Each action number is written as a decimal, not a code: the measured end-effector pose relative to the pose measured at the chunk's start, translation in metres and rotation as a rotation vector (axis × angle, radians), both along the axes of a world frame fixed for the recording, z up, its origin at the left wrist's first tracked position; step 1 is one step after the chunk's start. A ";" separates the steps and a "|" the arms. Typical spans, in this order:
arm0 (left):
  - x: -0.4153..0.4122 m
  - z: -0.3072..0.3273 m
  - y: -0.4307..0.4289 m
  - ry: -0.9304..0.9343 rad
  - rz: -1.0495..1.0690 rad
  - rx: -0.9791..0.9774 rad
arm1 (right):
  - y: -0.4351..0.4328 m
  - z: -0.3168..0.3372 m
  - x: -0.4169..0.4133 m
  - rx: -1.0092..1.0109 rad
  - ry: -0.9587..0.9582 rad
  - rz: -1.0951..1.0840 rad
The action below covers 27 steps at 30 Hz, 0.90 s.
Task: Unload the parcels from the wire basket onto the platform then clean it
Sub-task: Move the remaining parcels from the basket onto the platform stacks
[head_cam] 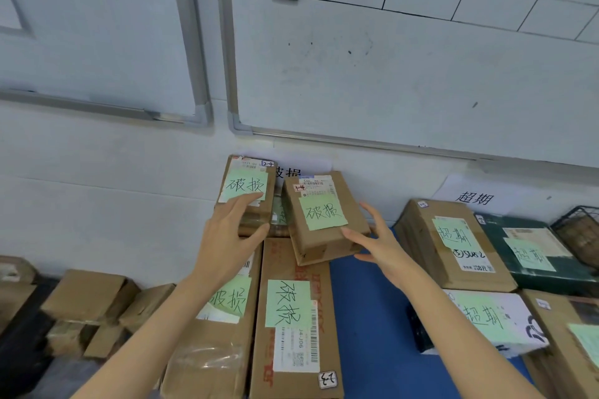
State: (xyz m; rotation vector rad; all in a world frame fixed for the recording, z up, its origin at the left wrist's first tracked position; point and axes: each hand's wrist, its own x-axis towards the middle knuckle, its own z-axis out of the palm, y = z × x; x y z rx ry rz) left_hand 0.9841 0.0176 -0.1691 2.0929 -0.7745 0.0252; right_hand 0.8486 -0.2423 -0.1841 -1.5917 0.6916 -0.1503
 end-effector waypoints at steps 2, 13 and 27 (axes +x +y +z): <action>-0.002 -0.002 -0.001 -0.002 0.002 0.003 | -0.008 0.005 -0.003 0.001 -0.023 0.002; -0.016 -0.001 -0.011 -0.018 0.005 0.036 | 0.060 -0.001 0.006 -0.886 0.105 0.031; -0.033 0.003 -0.009 -0.027 0.044 0.022 | 0.004 0.014 -0.011 -0.814 0.013 0.337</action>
